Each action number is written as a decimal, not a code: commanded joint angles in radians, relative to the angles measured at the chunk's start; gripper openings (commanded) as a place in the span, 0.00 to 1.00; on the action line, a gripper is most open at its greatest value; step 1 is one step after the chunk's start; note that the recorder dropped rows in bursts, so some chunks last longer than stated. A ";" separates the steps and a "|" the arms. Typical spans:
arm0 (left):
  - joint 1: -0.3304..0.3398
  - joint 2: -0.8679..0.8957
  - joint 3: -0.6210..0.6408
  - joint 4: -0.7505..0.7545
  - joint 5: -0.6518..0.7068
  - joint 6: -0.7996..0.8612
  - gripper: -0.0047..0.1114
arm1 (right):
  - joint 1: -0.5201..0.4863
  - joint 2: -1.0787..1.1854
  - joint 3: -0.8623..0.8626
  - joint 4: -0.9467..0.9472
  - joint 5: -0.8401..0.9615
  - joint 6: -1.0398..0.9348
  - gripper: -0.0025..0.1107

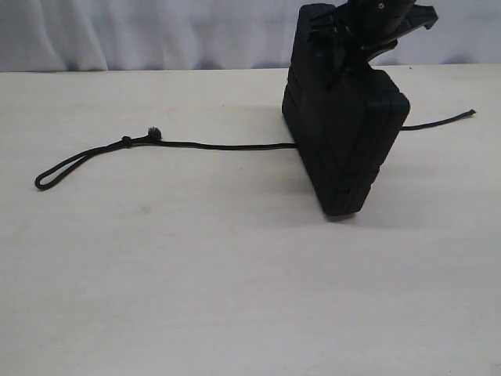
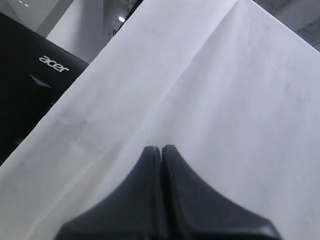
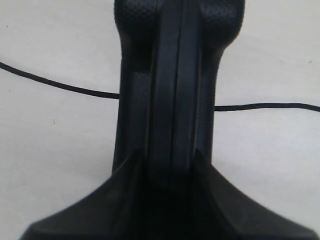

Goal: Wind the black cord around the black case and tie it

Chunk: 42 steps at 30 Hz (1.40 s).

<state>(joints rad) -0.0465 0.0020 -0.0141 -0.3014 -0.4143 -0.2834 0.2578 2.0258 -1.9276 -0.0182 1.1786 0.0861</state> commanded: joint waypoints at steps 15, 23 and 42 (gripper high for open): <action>-0.144 0.827 -0.432 0.428 0.344 -0.152 0.04 | 0.000 0.031 0.022 0.011 0.042 -0.042 0.06; -0.270 1.315 -0.662 0.495 0.381 -0.152 0.34 | 0.000 0.031 0.022 0.036 0.042 -0.039 0.06; -0.265 2.025 -1.388 0.576 1.180 0.466 0.47 | 0.000 0.031 0.022 0.030 0.042 -0.047 0.06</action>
<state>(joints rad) -0.3127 1.9757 -1.3418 0.2626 0.7654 0.1346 0.2578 2.0258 -1.9252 0.0215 1.1786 0.0567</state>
